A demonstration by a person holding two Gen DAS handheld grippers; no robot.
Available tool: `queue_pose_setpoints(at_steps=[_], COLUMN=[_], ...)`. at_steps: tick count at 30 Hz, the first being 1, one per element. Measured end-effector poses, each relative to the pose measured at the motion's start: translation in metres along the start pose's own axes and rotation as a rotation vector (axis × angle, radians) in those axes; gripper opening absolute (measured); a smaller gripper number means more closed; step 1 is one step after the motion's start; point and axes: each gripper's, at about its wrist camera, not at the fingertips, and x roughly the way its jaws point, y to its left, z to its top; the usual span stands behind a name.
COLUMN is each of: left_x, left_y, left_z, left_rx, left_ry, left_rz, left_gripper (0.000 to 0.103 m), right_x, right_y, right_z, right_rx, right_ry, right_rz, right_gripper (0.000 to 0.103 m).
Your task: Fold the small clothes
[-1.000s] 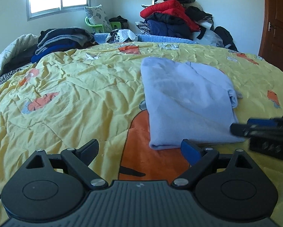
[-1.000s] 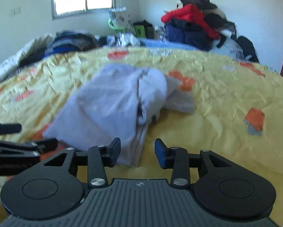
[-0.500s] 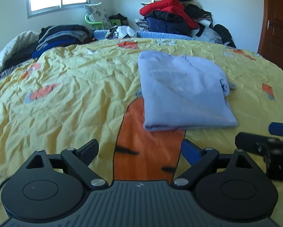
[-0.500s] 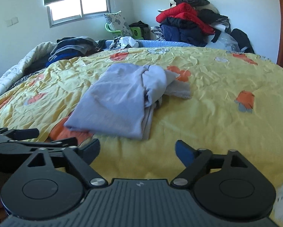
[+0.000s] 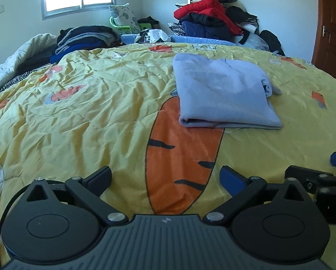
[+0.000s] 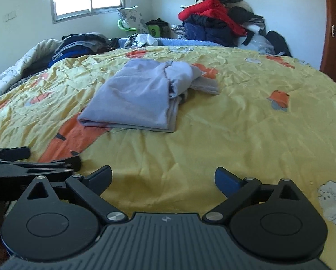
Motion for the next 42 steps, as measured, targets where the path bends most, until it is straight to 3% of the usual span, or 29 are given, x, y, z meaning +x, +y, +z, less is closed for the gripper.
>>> queue_pose_setpoints(at_steps=[9,42], left_x=[0.002,0.001], left_y=[0.003,0.005], left_z=[-0.002,-0.004], left_rx=[-0.013,-0.026], left_ry=[0.007,0.004], left_rz=[0.009,0.015], left_gripper=[0.103,0.103], right_x=[0.014,0.012], right_y=[-0.006,-0.005], right_z=[-0.009,-0.01], right_rx=[-0.019,-0.013], right_ry=[0.02,0.018], right_rz=[-0.072,-0.085], right_gripper=[0.103,0.102])
